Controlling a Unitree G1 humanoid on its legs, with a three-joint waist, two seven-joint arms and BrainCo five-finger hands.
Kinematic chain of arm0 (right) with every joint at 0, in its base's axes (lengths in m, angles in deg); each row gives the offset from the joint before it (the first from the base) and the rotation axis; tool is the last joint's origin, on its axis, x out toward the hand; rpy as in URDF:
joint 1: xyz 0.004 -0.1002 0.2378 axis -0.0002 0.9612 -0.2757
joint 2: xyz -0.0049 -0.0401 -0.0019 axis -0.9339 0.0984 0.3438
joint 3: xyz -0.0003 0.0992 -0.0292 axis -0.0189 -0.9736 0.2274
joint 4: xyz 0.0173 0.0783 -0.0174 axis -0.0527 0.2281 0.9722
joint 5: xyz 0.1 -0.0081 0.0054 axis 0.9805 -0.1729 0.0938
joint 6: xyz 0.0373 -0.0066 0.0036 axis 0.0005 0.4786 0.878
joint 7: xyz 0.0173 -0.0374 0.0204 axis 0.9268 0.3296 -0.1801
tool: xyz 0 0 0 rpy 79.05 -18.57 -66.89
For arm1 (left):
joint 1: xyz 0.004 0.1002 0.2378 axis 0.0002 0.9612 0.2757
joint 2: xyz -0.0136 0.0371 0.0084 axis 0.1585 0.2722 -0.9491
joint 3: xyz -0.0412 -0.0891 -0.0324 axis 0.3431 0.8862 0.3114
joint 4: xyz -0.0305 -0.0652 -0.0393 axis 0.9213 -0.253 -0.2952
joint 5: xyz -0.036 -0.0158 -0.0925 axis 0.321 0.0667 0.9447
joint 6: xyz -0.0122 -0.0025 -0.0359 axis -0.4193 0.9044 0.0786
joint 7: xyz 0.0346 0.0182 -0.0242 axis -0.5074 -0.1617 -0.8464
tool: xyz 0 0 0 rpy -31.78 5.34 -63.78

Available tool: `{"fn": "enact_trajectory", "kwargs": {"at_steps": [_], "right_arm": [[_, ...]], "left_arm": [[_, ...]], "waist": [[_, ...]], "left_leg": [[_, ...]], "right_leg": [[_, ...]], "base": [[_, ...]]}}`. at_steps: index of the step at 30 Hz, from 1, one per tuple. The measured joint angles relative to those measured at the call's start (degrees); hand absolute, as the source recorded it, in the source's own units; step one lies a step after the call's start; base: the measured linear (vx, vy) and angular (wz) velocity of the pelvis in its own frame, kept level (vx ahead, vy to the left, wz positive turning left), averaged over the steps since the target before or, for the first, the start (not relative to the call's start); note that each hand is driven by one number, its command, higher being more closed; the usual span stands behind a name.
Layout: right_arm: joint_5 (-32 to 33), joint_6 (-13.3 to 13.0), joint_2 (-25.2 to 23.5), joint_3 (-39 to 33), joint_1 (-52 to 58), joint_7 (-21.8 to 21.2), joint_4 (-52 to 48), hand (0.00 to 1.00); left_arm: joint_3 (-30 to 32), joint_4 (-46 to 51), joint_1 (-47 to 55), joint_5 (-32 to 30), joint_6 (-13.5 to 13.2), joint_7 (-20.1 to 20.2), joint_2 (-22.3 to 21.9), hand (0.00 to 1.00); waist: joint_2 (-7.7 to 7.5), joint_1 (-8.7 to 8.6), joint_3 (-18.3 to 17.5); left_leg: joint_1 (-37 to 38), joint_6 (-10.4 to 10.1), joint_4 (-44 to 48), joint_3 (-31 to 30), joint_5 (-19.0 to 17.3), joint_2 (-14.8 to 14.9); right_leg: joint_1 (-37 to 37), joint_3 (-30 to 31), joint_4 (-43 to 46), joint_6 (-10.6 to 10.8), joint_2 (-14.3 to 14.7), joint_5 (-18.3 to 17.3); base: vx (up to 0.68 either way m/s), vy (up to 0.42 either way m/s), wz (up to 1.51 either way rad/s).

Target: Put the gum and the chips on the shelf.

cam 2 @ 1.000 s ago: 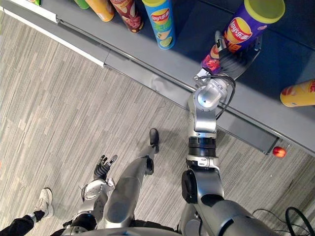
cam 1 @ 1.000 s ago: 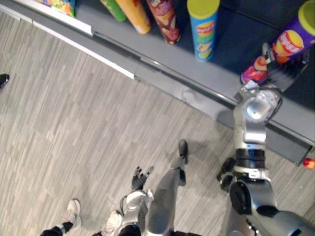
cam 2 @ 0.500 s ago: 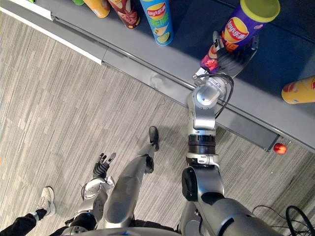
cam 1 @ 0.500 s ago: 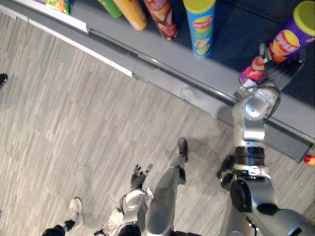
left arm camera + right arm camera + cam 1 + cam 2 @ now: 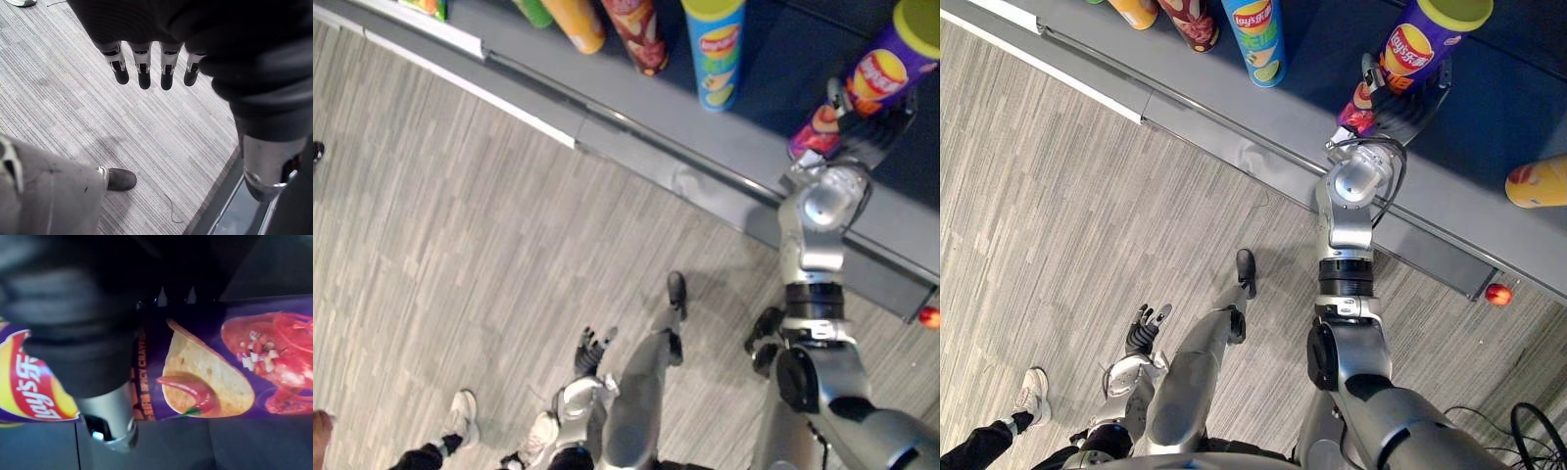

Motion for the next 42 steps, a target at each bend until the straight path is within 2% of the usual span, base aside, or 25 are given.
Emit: {"fn": "enact_trajectory", "kwargs": {"at_steps": [2, 3, 13, 18, 22, 28, 42], "right_arm": [[0.0, 0.0, 0.5, 0.0, -0.5, 0.0, 0.8, 1.0], [0.0, 0.0, 0.5, 0.0, -0.5, 0.0, 0.8, 0.0], [0.1, 0.1, 0.2, 1.0, 0.8, -0.2, 3.0, 0.0], [0.1, 0.1, -0.7, 2.4, 4.4, -0.8, 3.0, 0.0], [0.1, 0.0, -2.0, 4.5, 7.0, -1.6, 3.2, 0.0], [0.1, 0.0, -2.1, 5.5, 10.1, -2.6, 3.3, 0.0], [1.9, 0.0, -3.9, 6.0, 12.9, -2.8, 5.3, 0.0]], "left_arm": [[0.0, 0.0, 0.0, 0.0, 0.0, 0.0, 0.0, 0.0], [0.0, 0.0, 0.0, 0.0, 0.0, 0.0, 0.0, 0.0], [0.0, -0.1, 0.0, 0.0, 0.0, 0.0, 0.0, 0.0], [0.1, -0.5, 0.0, 0.0, 0.0, 0.0, 0.0, 0.0], [0.4, -1.0, 0.1, 0.0, 0.0, 0.0, 0.0, 0.0], [0.9, -1.6, 0.1, 0.0, 0.0, 0.0, 0.7, 0.0], [1.2, -2.6, 0.1, -0.1, 0.1, 0.0, 0.7, 0.0]], "waist": [[0.0, 0.01, 0.0], [0.0, 0.01, 0.0], [-0.25, -0.03, -0.1], [-1.64, -0.25, -0.8], [-2.31, -1.3, -1.0], [-3.74, -1.51, -1.8], [-4.01, -1.56, -2.0]], "left_leg": [[0.0, -0.2, 0.0, 0.0, -0.1, 0.0], [-0.1, -0.2, 0.0, 0.0, -0.2, 0.0], [-0.8, 0.1, 1.0, 1.0, 0.1, 0.4], [-0.8, -0.1, 2.1, 1.2, -0.3, 1.1], [0.1, -0.1, 4.1, 1.4, -1.5, 2.0], [1.3, -0.4, 4.2, 1.9, -1.7, 3.1], [4.0, -0.8, 5.1, 2.7, -2.3, 4.3]], "right_leg": [[0.0, 0.0, 0.0, 0.0, 0.0, 0.0], [-0.1, 0.0, 0.0, 0.0, 0.0, 0.0], [-0.8, 0.5, 0.1, 0.0, 0.1, 0.0], [-0.4, 0.8, 0.0, -0.1, 0.7, 0.0], [1.4, 1.0, -0.9, -0.1, 1.5, 0.1], [2.3, 1.2, -1.5, -0.4, 2.5, 0.3], [5.1, 1.8, -2.3, -0.5, 3.8, 0.4]], "base": [[0.01, -0.046, 0.0], [0.01, -0.039, -0.01], [0.02, -0.045, -0.03], [0.01, -0.052, -0.04], [0.0, -0.051, -0.09], [0.02, -0.053, -0.1], [0.04, -0.045, -0.05]]}}
